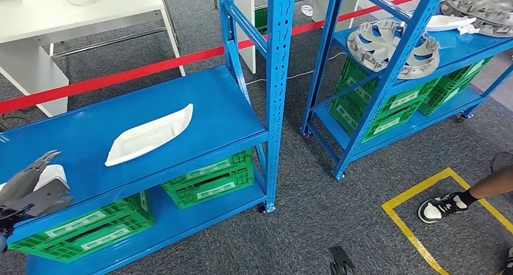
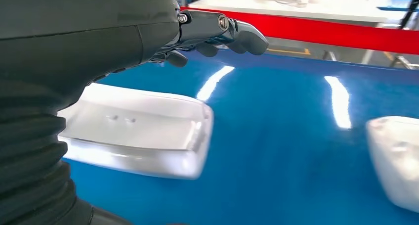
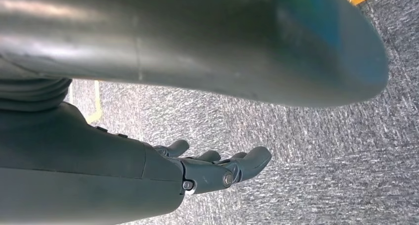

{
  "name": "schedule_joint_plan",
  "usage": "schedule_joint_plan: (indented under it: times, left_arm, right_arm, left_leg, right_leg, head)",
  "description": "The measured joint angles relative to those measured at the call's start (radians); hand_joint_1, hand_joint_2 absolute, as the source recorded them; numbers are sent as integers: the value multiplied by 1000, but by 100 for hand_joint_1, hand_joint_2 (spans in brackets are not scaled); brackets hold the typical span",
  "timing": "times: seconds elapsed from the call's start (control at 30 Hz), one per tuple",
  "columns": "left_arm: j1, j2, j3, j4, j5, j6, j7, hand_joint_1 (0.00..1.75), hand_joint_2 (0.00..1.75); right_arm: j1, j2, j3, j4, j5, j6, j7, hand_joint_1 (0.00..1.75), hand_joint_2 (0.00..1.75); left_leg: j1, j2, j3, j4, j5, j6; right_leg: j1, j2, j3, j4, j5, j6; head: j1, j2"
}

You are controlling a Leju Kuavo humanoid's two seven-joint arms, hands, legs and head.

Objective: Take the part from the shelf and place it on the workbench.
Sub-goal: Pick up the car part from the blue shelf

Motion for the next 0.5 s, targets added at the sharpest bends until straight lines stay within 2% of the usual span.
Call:
schedule_joint_plan:
  times: [0.3,0.5]
  left_arm:
    - [-25,3,0,68,-89,39,51,0,175]
    - [-36,-6,-3,97,-162,68,101,7,175]
  right_arm:
    - [0,0,-2,0,10,-9,1,0,0]
    - [-1,0,-7,0,11,-13,7,0,0]
  left_leg:
    - [0,0,3,0,0,0]
    - [0,0,8,0,0,0]
  right_leg:
    - [0,0,0,0,0,0]
    - [0,0,0,0,0,0]
  head:
    - [0,0]
    - [0,0]
